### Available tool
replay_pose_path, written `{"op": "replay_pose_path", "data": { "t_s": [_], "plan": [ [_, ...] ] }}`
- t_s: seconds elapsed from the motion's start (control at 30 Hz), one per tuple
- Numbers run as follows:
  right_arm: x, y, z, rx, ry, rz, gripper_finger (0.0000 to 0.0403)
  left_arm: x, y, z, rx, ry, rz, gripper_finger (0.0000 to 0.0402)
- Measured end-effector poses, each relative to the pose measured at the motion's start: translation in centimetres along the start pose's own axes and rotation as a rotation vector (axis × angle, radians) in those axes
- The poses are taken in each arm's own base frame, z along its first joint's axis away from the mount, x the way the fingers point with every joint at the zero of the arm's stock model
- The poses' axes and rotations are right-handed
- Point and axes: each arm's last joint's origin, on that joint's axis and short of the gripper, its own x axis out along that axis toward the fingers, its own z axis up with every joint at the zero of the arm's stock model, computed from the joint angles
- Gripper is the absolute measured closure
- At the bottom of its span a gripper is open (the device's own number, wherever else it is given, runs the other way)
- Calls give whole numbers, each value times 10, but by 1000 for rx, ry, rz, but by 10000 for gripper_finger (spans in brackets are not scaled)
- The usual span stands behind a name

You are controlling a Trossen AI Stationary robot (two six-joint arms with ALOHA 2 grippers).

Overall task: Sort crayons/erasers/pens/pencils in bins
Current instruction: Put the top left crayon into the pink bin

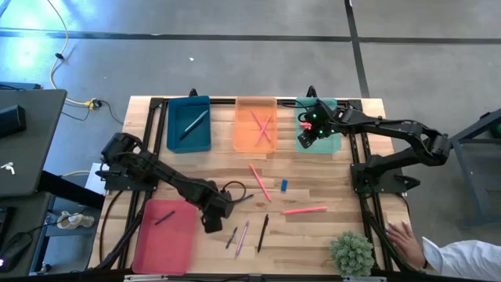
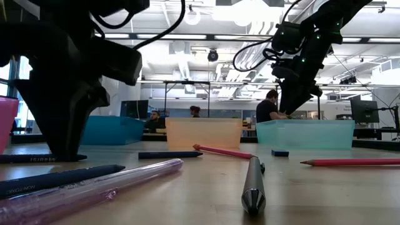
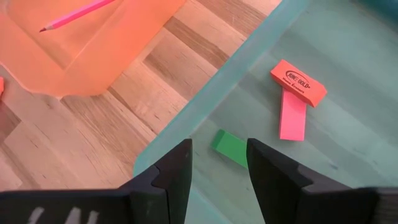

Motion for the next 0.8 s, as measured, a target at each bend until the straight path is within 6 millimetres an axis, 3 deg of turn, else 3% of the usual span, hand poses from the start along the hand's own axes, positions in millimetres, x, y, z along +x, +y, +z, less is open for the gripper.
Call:
{"op": "replay_pose_path", "data": {
  "t_s": [0.8],
  "plan": [
    [0,0,1,8,-13,4,258,8,1,-5,-98,-78,102,285]
  ]
}}
